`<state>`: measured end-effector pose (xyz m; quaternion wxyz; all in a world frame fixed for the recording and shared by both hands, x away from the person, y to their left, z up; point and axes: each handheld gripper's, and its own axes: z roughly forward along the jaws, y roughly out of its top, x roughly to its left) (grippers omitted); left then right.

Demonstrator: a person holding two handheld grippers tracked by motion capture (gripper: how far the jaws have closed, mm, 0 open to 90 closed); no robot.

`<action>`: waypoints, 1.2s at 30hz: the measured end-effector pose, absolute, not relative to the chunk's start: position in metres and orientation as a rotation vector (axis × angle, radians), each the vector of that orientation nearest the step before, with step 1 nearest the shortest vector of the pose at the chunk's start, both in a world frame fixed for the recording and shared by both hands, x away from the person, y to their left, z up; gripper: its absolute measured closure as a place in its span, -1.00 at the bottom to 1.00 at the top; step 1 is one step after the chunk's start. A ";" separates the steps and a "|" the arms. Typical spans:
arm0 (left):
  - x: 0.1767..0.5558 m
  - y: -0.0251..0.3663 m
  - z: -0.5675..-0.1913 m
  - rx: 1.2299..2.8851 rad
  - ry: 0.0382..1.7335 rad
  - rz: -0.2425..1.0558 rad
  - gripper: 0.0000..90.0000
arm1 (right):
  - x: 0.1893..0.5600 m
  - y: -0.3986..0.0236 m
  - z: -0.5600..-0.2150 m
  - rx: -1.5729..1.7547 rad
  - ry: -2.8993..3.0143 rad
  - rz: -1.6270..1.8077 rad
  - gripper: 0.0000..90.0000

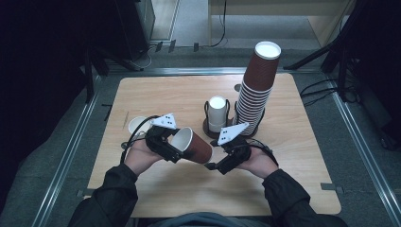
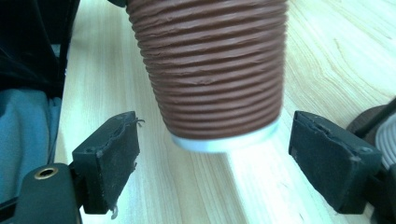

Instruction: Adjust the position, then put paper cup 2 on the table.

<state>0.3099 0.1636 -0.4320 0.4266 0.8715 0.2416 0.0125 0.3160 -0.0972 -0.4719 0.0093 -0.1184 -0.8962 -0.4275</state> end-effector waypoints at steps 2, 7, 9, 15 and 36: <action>0.310 0.164 -0.432 2.195 0.607 0.045 -0.78 | 0.316 -0.101 -0.470 -0.392 -2.787 -1.347 -0.64; 0.310 0.166 -0.433 2.230 0.611 0.066 -0.78 | 0.315 -0.107 -0.470 -0.494 -2.800 -1.354 -0.63; 0.310 0.166 -0.434 2.244 0.613 0.073 -0.78 | 0.314 -0.109 -0.469 -0.521 -2.812 -1.350 -0.63; 0.310 0.168 -0.436 2.277 0.616 0.085 -0.78 | 0.312 -0.117 -0.465 -0.590 -2.792 -1.389 -0.63; 0.306 0.192 -0.440 2.398 0.637 0.115 -0.79 | 0.322 -0.134 -0.469 -0.776 -2.797 -1.345 -0.63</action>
